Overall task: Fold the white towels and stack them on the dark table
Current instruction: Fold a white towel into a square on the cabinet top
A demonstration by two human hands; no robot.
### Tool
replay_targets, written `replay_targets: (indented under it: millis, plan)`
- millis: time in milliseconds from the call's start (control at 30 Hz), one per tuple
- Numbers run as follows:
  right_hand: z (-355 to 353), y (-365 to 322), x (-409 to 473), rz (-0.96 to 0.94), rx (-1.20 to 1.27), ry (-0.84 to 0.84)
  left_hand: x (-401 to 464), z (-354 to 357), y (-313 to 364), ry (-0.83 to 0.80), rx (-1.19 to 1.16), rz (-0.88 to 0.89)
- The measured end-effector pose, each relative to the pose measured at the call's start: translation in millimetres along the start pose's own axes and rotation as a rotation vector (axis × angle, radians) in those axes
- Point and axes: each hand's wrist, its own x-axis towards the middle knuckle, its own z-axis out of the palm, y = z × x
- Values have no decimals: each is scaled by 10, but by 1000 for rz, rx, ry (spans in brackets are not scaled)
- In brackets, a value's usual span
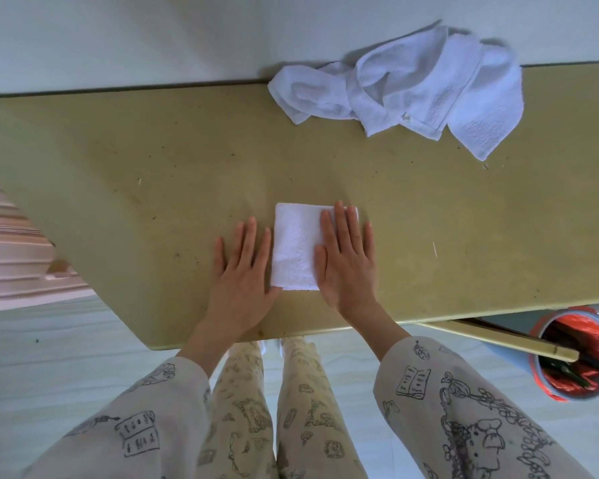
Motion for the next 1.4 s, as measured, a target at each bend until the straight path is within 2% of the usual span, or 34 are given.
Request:
replay_targets:
  millis: [133,333,767,833,900,933,1000,1067,1100,1200,1400]
  plan:
    - [-12,-5,8,4,5,11,10,-158,-236,-37,25,130]
    - [4,1,0,-1,4,-7,250,-242,258,145,-14,231]
    - [-14,12,12,-6,0,-90,409,-87,217,39,126,141]
    - [-90,36,22,-17,67,-120,409,-129,215,0,105,132]
    - [-214,78,57,-3,286,-124,411,-176,208,-21,61,139]
    - [-300,90,75,41,441,-116,399,-202,213,-25,21,147]
    - [-449,113,99,213,668,4,365,-257,227,10,-80,144]
    - [-531,127,123,422,715,129,306,-308,250,59,-175,77]
    - [-552,125,139,520,691,115,263,-338,258,82,-224,27]
    - [-591,69,225,753,578,-132,118,-383,244,120,-352,-128]
    - [-661,-116,390,760,308,-387,-216,-400,85,190,-556,-341]
